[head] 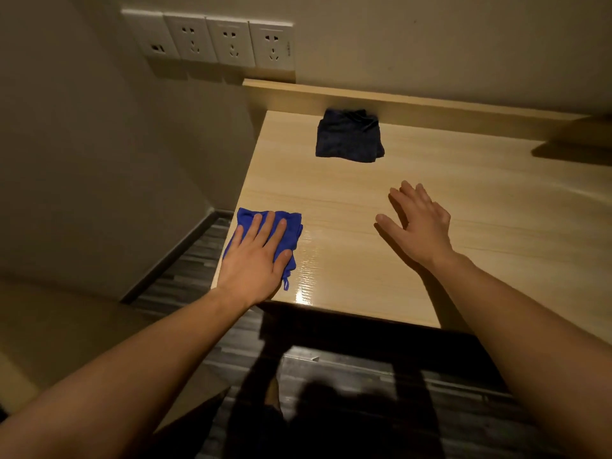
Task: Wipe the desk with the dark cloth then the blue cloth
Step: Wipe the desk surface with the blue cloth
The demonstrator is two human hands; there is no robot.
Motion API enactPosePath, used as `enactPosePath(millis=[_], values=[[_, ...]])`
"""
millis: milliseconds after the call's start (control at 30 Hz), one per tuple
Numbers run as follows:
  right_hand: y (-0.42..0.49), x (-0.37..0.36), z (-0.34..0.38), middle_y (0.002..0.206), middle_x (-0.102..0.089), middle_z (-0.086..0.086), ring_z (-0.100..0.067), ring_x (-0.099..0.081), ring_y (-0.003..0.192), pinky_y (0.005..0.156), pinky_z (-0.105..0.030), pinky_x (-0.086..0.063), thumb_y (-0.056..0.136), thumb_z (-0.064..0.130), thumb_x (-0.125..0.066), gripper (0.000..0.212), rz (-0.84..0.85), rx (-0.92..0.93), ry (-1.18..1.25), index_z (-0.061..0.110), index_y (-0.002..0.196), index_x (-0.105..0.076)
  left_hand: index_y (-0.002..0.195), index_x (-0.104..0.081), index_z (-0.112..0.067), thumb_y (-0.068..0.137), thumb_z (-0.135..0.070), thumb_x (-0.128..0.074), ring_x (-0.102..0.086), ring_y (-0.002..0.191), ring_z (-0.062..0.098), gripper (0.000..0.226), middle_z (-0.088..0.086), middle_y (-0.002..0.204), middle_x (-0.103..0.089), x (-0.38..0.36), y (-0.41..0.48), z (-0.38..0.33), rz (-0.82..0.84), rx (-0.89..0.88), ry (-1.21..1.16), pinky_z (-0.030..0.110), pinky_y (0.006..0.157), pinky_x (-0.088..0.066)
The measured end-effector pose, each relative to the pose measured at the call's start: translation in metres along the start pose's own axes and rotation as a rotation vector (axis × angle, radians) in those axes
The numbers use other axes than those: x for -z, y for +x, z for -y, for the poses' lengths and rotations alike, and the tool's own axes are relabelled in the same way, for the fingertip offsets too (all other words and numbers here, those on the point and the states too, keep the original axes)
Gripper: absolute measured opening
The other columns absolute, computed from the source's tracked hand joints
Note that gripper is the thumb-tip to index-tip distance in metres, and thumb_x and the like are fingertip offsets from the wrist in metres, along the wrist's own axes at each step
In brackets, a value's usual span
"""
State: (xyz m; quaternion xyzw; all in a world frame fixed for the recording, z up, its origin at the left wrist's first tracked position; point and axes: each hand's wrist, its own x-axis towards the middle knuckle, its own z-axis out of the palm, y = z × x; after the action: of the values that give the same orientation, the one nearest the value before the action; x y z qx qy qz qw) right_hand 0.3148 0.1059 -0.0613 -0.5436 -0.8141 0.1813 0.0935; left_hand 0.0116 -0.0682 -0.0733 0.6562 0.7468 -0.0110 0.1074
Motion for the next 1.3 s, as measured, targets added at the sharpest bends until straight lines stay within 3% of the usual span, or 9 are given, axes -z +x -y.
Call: enactPosePath(millis=[367,467,567,600,667,767,867,967,1300], values=[[-0.047,-0.001,-0.040,0.175,-0.006,0.011,-0.020,0.003,0.160,0.119,-0.065,-0.010,0.088,0.093,-0.013,0.086,0.057,-0.062,-0.273,0.049,0.162,-0.013,0.163,-0.034,-0.012,0.115,-0.037,-0.039,-0.017,0.161,0.022,0.055,0.007,0.172,-0.026,0.000,-0.064,-0.038,-0.114,0.073,-0.246,0.034,0.130,-0.007],[-0.048,-0.001,-0.040,0.175,-0.007,0.011,-0.020,0.002,0.160,0.119,-0.064,-0.010,0.088,0.093,-0.012,0.086,0.043,-0.062,-0.267,0.049,0.162,-0.014,0.157,-0.050,-0.015,0.113,-0.031,-0.048,-0.031,0.154,0.013,0.047,-0.002,0.164,-0.041,0.009,-0.082,-0.060,-0.115,0.117,-0.437,0.034,0.127,-0.026],[-0.048,-0.002,-0.041,0.174,-0.008,0.011,-0.019,0.002,0.160,0.120,-0.063,-0.010,0.089,0.092,-0.012,0.085,0.025,-0.061,-0.269,0.049,0.162,-0.015,0.113,-0.071,-0.027,0.112,-0.045,-0.042,-0.069,0.108,0.010,0.035,-0.005,0.115,-0.077,0.038,-0.066,-0.081,-0.061,0.213,-0.780,0.030,0.083,-0.048],[-0.047,-0.002,-0.041,0.174,-0.008,0.011,-0.019,0.002,0.161,0.120,-0.062,-0.010,0.089,0.092,-0.012,0.085,0.022,-0.062,-0.271,0.049,0.162,-0.015,0.096,-0.069,-0.026,0.112,-0.046,-0.042,-0.069,0.088,0.012,0.037,-0.003,0.091,-0.075,0.049,-0.049,-0.086,-0.076,0.216,-0.878,0.030,0.073,-0.044],[-0.046,-0.003,-0.041,0.174,-0.008,0.012,-0.019,0.002,0.161,0.120,-0.062,-0.010,0.089,0.092,-0.012,0.085,0.018,-0.065,-0.275,0.050,0.162,-0.015,0.098,-0.070,-0.017,0.114,-0.037,-0.042,-0.065,0.082,0.019,0.038,-0.005,0.078,-0.066,0.066,-0.002,-0.094,-0.125,0.180,-0.914,0.029,0.069,-0.040],[-0.046,-0.004,-0.042,0.174,-0.008,0.012,-0.018,0.003,0.161,0.122,-0.061,-0.008,0.089,0.092,-0.014,0.084,0.011,-0.067,-0.268,0.050,0.162,-0.014,0.151,-0.054,-0.009,0.116,-0.036,-0.038,-0.061,0.125,0.028,0.047,0.008,0.126,-0.071,0.079,0.087,-0.101,-0.147,0.041,-0.775,0.038,0.099,-0.048],[-0.046,-0.005,-0.044,0.174,-0.010,0.013,-0.017,0.003,0.161,0.122,-0.061,-0.007,0.090,0.091,-0.017,0.083,-0.001,-0.072,-0.264,0.050,0.162,-0.015,0.167,-0.028,-0.024,0.114,-0.051,-0.031,-0.017,0.162,0.027,0.060,0.007,0.176,-0.022,0.065,0.159,-0.102,-0.045,-0.062,-0.409,0.050,0.130,-0.017],[-0.045,-0.008,-0.045,0.174,-0.010,0.013,-0.017,0.003,0.161,0.123,-0.061,-0.005,0.090,0.091,-0.019,0.082,-0.008,-0.076,-0.264,0.050,0.162,-0.015,0.169,-0.006,-0.041,0.105,-0.073,-0.013,0.010,0.163,0.026,0.072,0.000,0.179,0.007,0.033,0.185,-0.094,0.090,-0.099,-0.097,0.056,0.129,0.002],[-0.044,-0.009,-0.045,0.174,-0.011,0.012,-0.018,0.001,0.161,0.123,-0.061,-0.006,0.090,0.089,-0.022,0.082,-0.020,-0.074,-0.270,0.049,0.162,-0.018,0.168,-0.002,-0.042,0.099,-0.080,-0.007,0.006,0.164,0.029,0.078,0.005,0.179,0.000,0.015,0.170,-0.091,-0.028,-0.137,-0.010,0.057,0.130,0.002]])
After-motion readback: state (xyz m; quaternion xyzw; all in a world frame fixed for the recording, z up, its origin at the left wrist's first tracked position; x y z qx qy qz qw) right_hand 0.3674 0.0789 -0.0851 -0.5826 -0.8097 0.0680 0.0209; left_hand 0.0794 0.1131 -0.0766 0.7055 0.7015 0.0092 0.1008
